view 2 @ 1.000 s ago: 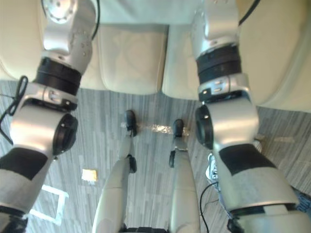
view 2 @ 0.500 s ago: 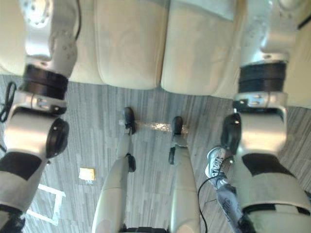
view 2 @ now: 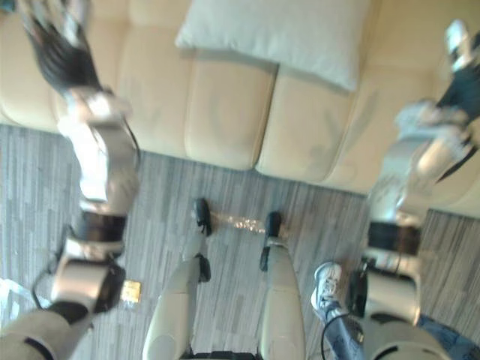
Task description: Pick up cushions and gather them together orderly.
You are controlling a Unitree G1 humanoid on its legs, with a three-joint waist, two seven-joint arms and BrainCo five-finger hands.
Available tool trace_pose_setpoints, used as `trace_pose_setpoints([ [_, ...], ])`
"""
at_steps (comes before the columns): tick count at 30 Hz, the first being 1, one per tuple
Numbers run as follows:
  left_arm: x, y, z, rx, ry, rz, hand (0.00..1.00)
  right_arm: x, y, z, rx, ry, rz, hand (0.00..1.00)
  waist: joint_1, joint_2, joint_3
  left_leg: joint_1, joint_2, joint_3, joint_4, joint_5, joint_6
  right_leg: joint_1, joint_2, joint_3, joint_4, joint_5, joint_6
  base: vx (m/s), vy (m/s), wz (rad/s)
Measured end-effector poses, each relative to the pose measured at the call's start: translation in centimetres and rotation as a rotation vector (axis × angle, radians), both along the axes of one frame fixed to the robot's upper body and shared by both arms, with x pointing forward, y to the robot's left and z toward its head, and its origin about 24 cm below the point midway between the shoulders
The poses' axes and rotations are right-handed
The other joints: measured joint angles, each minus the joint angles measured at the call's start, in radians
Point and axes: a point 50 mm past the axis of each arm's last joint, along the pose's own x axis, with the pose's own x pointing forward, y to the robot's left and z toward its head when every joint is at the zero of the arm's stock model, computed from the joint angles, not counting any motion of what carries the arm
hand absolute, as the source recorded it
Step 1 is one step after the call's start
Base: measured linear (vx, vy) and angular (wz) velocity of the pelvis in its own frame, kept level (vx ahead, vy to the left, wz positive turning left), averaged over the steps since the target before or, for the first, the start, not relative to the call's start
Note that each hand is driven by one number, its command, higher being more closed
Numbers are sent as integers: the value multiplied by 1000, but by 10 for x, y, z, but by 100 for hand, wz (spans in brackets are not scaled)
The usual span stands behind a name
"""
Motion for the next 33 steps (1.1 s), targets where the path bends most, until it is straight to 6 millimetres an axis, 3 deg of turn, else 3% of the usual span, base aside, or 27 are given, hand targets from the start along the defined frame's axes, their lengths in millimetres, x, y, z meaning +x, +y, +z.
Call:
trace_pose_setpoints([
  [1,-3,-4,-15,29,45,-18,0,-3,5,-17,7,49,13,0,0,-7,-6,12,0,-3,0,-6,1,16,0,-5,-3,-4,0,79,-75,15],
  [3,-19,-10,-71,107,232,-66,0,-17,22,-76,11,247,64,0,4,-28,-35,54,3,-6,15,-23,-4,76,4,-13,-27,-9,1,85,-68,4],
  [6,-40,-5,-122,177,419,-85,0,-36,38,-126,-3,444,112,0,18,-34,-59,138,6,9,18,-55,-11,170,13,-6,-65,-11,4,105,-55,-18],
  [7,-58,0,-159,244,566,-92,0,-53,46,-166,7,611,146,0,25,-37,-106,185,10,22,28,-83,-12,225,18,1,-100,-13,6,80,-34,-23],
  [8,-62,1,-169,263,605,-95,0,-58,47,-177,14,656,151,0,26,-36,-116,196,10,23,33,-92,-11,243,19,2,-108,-13,6,118,-15,-25],
  [9,-76,8,-197,313,729,-86,0,-75,51,-207,54,786,165,0,27,-36,-152,233,13,27,38,-109,-15,290,23,5,-135,-14,8,84,-4,-11],
  [10,-80,10,-205,332,764,-86,0,-80,51,-215,59,823,168,0,27,-35,-162,242,13,27,38,-112,-13,303,24,4,-142,-14,8,103,-5,-10],
  [13,-113,26,-266,436,1074,-74,0,-121,57,-271,119,1106,195,0,24,-37,-237,300,22,26,29,-132,-20,380,38,7,-209,-8,17,92,1,-11],
  [16,-145,41,-305,435,1306,-74,0,-152,64,-305,178,1300,232,0,23,-38,-266,364,24,26,-11,-130,-24,448,52,7,-276,7,21,77,6,-9],
  [20,-185,55,-337,419,1543,-59,0,-183,72,-330,260,1466,253,0,23,-43,-299,429,20,34,-42,-128,-26,520,59,17,-331,28,20,106,4,-5],
  [25,-200,67,-345,400,1629,-23,0,-186,78,-337,259,1518,285,0,27,-55,-308,470,16,71,-43,-137,-20,552,60,59,-354,49,35,69,13,-24],
  [28,-196,65,-345,388,1628,-25,0,-175,80,-335,257,1504,298,0,34,-61,-301,470,27,112,-6,-163,-17,540,66,100,-336,78,53,-25,36,-47],
  [31,-185,63,-342,379,1600,-22,0,-169,83,-334,239,1494,315,0,43,-63,-292,412,61,136,141,-244,6,489,71,58,-265,123,53,-129,23,-39],
  [32,-181,58,-341,358,1594,-25,0,-169,83,-334,236,1498,315,0,54,-44,-294,386,91,147,170,-259,27,485,80,36,-274,136,50,-151,3,-32],
  [33,-178,56,-340,334,1587,-22,0,-166,85,-333,238,1494,320,0,64,-46,-289,372,102,160,189,-263,28,454,67,-5,-131,71,28,-188,-1,-14],
])
